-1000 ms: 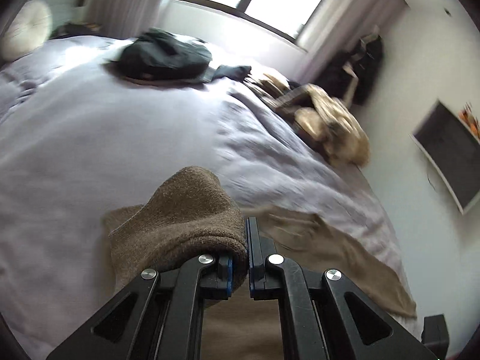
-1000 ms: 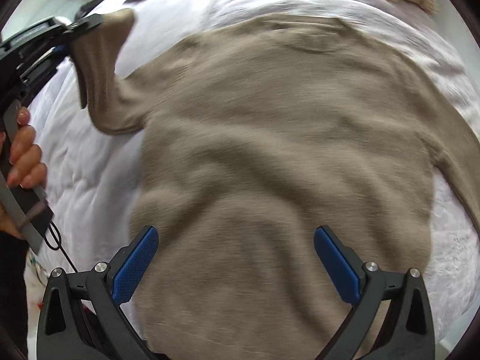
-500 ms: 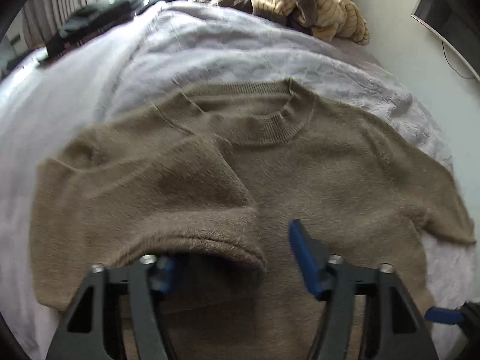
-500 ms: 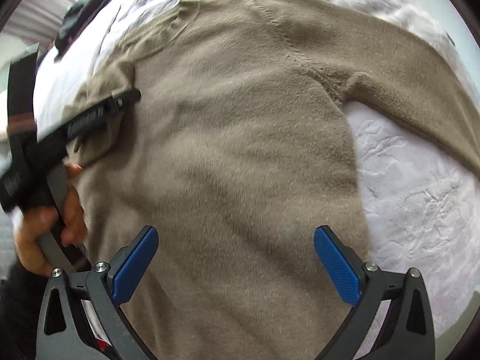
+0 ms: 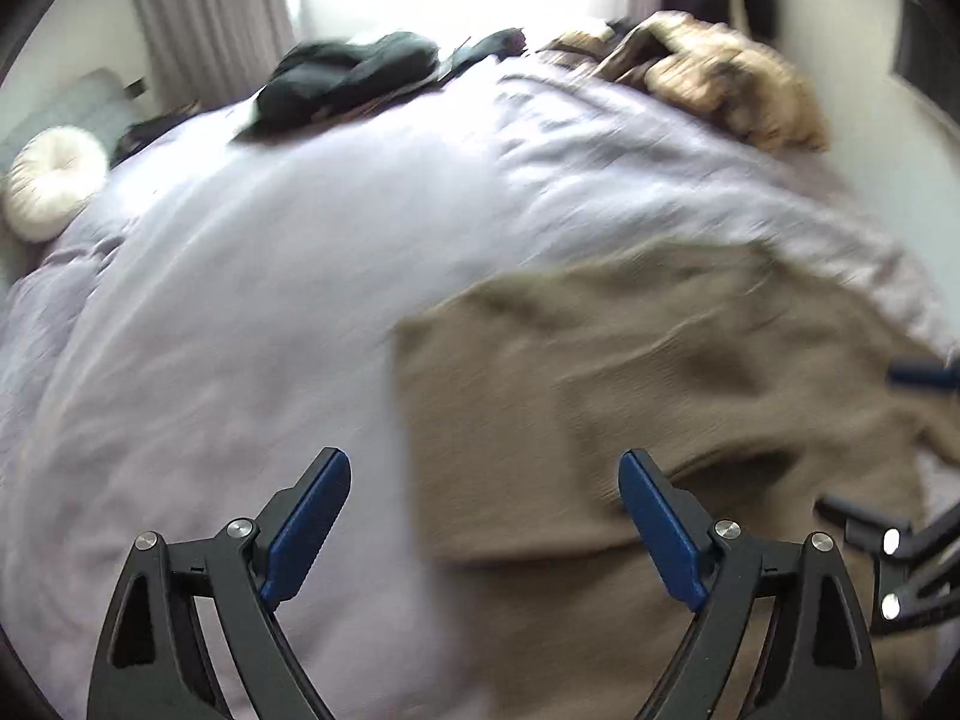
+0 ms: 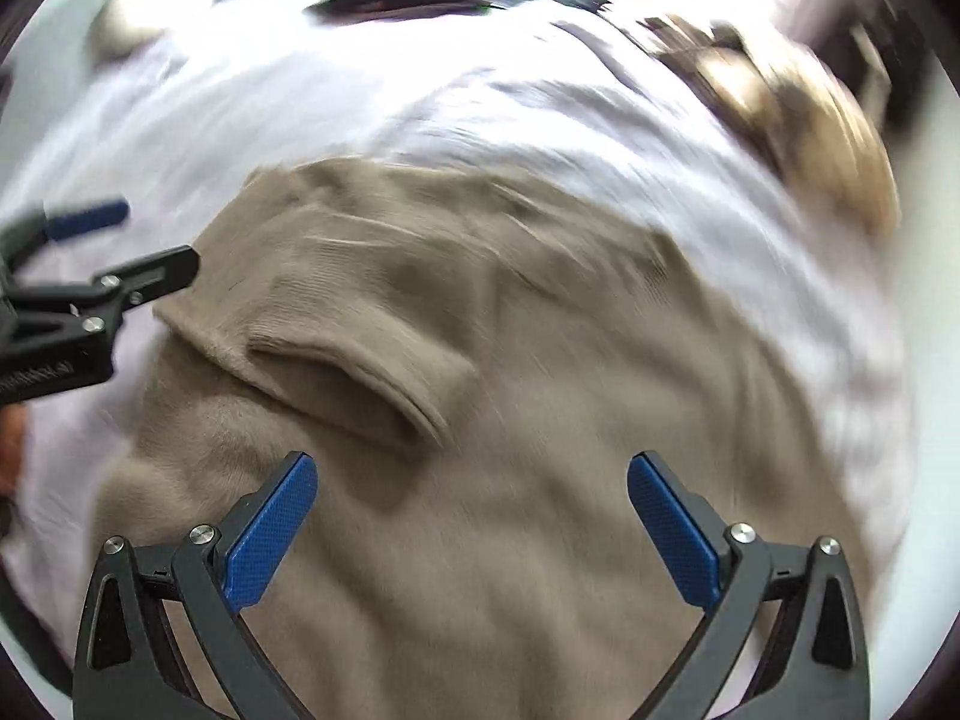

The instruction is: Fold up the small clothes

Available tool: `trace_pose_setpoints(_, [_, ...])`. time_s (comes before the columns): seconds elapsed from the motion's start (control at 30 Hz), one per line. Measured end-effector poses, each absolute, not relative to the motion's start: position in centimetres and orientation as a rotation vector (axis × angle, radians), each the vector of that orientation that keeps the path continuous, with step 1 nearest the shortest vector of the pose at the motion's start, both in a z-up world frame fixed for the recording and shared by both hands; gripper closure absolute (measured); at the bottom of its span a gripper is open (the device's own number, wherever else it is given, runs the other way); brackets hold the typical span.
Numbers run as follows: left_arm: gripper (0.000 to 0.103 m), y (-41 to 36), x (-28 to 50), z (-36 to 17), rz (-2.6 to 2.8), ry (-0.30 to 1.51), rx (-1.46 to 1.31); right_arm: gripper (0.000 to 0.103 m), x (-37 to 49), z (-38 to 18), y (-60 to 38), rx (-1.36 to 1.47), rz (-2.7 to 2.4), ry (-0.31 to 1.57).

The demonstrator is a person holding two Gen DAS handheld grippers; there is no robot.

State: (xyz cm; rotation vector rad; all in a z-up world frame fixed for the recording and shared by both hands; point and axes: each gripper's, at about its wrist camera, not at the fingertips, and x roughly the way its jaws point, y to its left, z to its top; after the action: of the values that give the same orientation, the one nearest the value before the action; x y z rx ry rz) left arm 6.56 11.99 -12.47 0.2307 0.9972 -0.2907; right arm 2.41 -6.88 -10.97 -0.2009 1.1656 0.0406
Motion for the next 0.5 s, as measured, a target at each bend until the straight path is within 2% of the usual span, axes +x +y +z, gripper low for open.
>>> trace_pose_setpoints(0.1, [0.011,14.3,5.9,-15.1,-0.244,1.064,0.305,0.001,4.5,-13.3,-2.9,-0.448,0.056,1.135])
trace_pose_setpoints(0.2, [0.011,14.5,5.5,-17.4,-0.225,1.102,0.358,0.016,5.7,-16.0,-1.0,-0.661,0.021,1.125])
trace_pose_setpoints(0.23, [0.011,14.4,5.7,-18.0,-0.221,1.099,0.362,0.034,6.3,-17.0,-0.8,-0.734,0.002,1.121])
trace_pose_setpoints(0.27, [0.011,14.1,5.9,-18.3,-0.214,1.096,0.361,0.067,6.5,-17.4,-0.9,-0.764,0.000,1.120])
trace_pose_setpoints(0.3, [0.011,13.8,6.3,-18.4,-0.198,1.088,0.353,0.086,7.1,-17.4,-1.2,-0.752,0.014,1.130])
trace_pose_setpoints(0.33, [0.011,13.6,6.7,-18.3,-0.176,1.078,0.341,0.093,7.6,-16.9,-2.0,-0.693,0.026,1.141])
trace_pose_setpoints(0.5, [0.011,13.7,8.4,-18.1,-0.098,1.058,0.300,0.093,8.3,-11.7,-12.9,0.050,-0.085,1.077])
